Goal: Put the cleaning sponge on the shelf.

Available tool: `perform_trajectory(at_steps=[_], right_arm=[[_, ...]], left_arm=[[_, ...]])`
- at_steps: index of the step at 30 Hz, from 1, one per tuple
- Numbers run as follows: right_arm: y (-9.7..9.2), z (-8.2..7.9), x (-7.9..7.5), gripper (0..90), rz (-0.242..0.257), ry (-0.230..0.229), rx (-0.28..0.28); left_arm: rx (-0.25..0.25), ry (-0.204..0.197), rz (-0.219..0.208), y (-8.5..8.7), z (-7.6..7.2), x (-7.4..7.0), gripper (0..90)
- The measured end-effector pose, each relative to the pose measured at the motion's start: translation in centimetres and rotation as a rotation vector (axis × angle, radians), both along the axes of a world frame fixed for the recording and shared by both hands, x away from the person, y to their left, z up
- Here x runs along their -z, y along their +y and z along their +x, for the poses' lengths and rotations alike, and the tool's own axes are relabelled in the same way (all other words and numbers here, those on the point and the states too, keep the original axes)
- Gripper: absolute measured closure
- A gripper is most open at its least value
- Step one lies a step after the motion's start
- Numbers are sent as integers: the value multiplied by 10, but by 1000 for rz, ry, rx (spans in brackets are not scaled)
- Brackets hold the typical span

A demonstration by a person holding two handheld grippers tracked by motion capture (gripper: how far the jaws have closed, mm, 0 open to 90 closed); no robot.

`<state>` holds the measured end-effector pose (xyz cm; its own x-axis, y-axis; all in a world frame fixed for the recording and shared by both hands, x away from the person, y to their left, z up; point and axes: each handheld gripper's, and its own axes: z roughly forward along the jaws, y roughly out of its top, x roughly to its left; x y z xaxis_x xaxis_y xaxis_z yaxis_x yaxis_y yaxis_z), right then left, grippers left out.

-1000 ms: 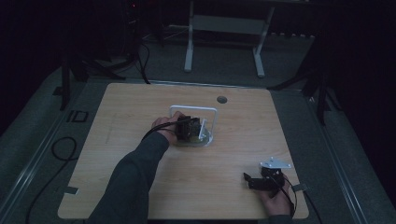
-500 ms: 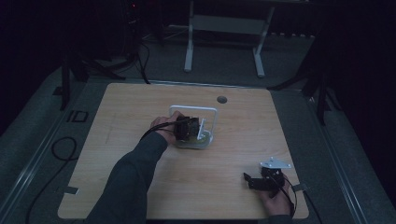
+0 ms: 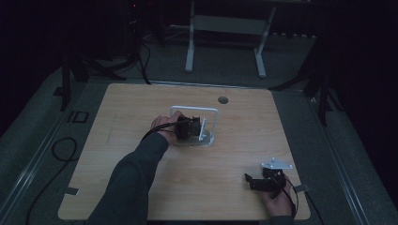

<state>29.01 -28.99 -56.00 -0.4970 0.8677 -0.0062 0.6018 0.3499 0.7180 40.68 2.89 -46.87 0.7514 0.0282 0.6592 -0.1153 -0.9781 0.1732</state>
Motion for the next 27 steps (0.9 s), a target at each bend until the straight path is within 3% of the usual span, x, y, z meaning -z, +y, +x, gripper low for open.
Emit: perform_trajectory(at_steps=[9, 14, 22, 27], right_arm=[[0, 0, 0, 106, 0, 0, 0], [0, 0, 0, 106, 0, 0, 0], [0, 0, 0, 106, 0, 0, 0], [0, 0, 0, 106, 0, 0, 0]], left_arm=[[-7, -44, 3, -3, -1, 0, 827], [12, -52, 43, -6, -3, 5, 808], [27, 6, 68, -8, -5, 15, 733], [15, 54, 67, -6, -5, 18, 626]])
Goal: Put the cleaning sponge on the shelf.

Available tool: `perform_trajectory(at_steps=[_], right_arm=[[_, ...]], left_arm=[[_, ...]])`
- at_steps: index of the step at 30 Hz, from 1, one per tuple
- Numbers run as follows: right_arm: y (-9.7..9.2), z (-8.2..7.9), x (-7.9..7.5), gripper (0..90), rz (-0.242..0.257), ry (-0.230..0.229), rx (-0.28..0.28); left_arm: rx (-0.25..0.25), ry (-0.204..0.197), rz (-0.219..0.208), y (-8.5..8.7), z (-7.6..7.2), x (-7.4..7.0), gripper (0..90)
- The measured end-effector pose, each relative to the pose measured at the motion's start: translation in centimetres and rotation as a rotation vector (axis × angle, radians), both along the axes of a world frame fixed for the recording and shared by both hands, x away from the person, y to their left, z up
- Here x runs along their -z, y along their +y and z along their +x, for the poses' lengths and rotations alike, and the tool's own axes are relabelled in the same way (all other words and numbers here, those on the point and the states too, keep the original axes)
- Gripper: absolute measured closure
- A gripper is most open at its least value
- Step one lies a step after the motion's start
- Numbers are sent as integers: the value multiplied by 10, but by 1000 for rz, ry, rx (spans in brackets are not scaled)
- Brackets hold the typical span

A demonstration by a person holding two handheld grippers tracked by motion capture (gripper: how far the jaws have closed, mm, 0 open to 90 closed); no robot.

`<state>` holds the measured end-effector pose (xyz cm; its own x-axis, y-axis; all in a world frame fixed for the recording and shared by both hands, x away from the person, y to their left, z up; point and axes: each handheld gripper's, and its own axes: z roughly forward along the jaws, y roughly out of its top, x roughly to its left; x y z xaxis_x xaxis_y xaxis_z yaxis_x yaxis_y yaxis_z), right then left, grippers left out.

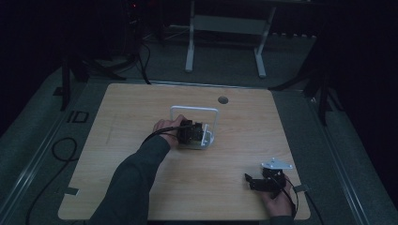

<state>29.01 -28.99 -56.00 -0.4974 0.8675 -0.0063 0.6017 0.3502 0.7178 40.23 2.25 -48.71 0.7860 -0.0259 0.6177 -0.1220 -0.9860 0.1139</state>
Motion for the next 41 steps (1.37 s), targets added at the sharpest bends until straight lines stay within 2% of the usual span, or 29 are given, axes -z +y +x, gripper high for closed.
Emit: perform_trajectory(at_steps=[5, 12, 16, 21, 23, 29, 31, 34, 39, 41], right_arm=[[0, 0, 0, 106, 0, 0, 0], [0, 0, 0, 106, 0, 1, 1], [0, 0, 0, 106, -1, -2, -1], [0, 0, 0, 106, 0, 1, 0], [0, 0, 0, 106, 0, 1, 1], [0, 0, 0, 106, 0, 1, 0], [0, 0, 0, 106, 0, 1, 0], [0, 0, 0, 106, 0, 1, 0], [0, 0, 0, 106, -1, -1, -1], [0, 0, 0, 106, -1, -1, -1]], left_arm=[[-23, 18, -2, 2, -1, -1, 554], [-56, 35, -47, 5, -3, -7, 478], [-88, 66, -90, 7, -5, -12, 490], [-88, 105, -158, 14, -9, -21, 468], [-93, 117, -170, 17, -11, -23, 469], [-105, 146, -235, 29, -16, -31, 476], [-107, 147, -239, 32, -17, -32, 478], [-117, 162, -283, 42, -22, -33, 484], [-147, 145, -309, 60, -29, -32, 479], [-159, 144, -334, 69, -32, -33, 477]])
